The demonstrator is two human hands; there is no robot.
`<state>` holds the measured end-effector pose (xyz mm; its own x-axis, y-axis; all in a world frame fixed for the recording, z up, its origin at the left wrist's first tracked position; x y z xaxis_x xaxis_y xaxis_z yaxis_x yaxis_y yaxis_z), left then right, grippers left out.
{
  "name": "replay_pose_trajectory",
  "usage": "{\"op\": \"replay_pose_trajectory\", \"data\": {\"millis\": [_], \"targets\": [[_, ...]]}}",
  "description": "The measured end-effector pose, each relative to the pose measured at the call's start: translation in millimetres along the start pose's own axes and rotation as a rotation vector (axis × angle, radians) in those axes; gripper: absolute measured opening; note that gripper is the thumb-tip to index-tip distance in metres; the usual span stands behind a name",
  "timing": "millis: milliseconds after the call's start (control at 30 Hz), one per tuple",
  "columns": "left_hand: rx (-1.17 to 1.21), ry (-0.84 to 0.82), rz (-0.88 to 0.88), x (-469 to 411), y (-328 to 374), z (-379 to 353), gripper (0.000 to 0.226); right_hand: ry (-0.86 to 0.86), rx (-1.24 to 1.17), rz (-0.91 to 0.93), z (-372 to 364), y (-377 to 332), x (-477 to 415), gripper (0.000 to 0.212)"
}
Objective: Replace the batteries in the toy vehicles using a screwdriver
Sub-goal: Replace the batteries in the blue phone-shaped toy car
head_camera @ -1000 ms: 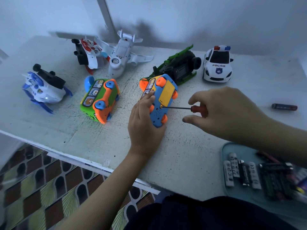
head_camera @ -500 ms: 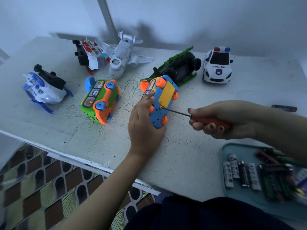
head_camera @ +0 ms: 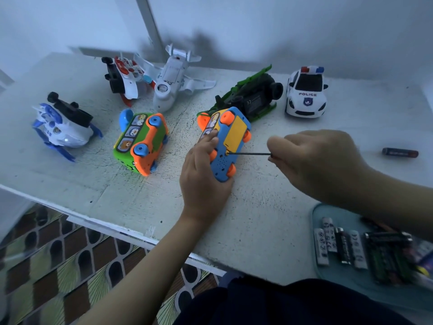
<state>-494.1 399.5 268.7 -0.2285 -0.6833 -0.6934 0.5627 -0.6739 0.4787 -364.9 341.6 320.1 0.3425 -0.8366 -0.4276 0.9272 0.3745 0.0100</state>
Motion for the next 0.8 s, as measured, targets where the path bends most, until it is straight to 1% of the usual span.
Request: {"op": "replay_pose_trajectory", "data": {"millis": [33, 67, 100, 133, 200, 267, 300, 333, 367, 433, 500, 567, 600, 667, 733, 800], "targets": [[0.002, 0.001, 0.001, -0.3, 0.2, -0.1, 0.067, -0.023, -0.045, -0.03, -0.6, 3.8, -1.0, 0.029], [0.006, 0.003, 0.004, -0.4, 0.0, -0.4, 0.066, -0.061, -0.106, -0.114, -3.0, 12.1, -2.0, 0.023], [0.011, 0.004, 0.009, -0.4, -0.3, -0.5, 0.067, -0.125, -0.141, -0.235, -7.5, 24.4, -1.8, 0.023], [0.017, 0.004, 0.013, -0.1, -0.8, -0.5, 0.067, -0.221, -0.178, -0.349, -14.6, 34.2, 0.3, 0.03], [0.022, -0.002, 0.011, 0.1, -0.7, -0.6, 0.068, -0.445, -0.283, -0.52, -32.9, 44.9, 7.4, 0.044], [0.02, -0.017, -0.009, 0.4, 1.2, -1.7, 0.068, -0.694, -0.471, -0.665, -52.2, 42.1, 20.6, 0.049], [0.02, -0.023, -0.018, 0.5, 2.2, -2.0, 0.068, -0.768, -0.555, -0.711, -58.1, 38.2, 25.5, 0.051], [0.02, -0.025, -0.021, 0.4, 2.7, -2.3, 0.068, -0.807, -0.628, -0.748, -61.6, 35.7, 28.8, 0.052], [0.02, -0.024, -0.018, 0.2, 2.5, -2.2, 0.069, -0.824, -0.711, -0.796, -64.5, 34.6, 32.1, 0.053], [0.023, -0.016, -0.01, -0.2, 2.0, -1.9, 0.068, -0.847, -0.957, -0.941, -69.8, 30.7, 40.7, 0.053], [0.026, -0.014, -0.015, -0.2, 2.1, -2.0, 0.067, -0.877, -1.222, -1.099, -74.7, 22.0, 48.9, 0.047], [0.031, -0.019, -0.027, 0.4, 3.0, -2.2, 0.067, -0.902, -1.363, -1.197, -77.0, 16.0, 54.4, 0.04], [0.032, -0.021, -0.033, 0.7, 3.6, -2.1, 0.067, -0.905, -1.392, -1.215, -77.1, 14.7, 54.9, 0.039], [0.028, -0.023, -0.042, 0.6, 5.2, -2.5, 0.066, -0.87, -1.376, -1.219, -75.2, 16.6, 52.7, 0.036], [0.016, -0.028, -0.062, 0.9, 7.5, -4.1, 0.066, -0.79, -1.282, -1.185, -71.9, 24.0, 49.5, 0.035], [0.004, -0.035, -0.078, 1.3, 9.2, -5.8, 0.066, -0.67, -1.154, -1.117, -64.1, 31.9, 43.2, 0.035]]}}
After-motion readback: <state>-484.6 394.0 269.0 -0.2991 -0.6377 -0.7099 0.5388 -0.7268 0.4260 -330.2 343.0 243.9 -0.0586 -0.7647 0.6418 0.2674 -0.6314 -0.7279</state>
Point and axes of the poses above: each hand's wrist, its own x-axis away from the middle knuckle, its own z-axis out of the back of the hand, y = z × x, the point moved 10 cm from there along -x, towards the middle knuckle, and after that the axes turned 2 degrees about -x, right-handed, at the moved point
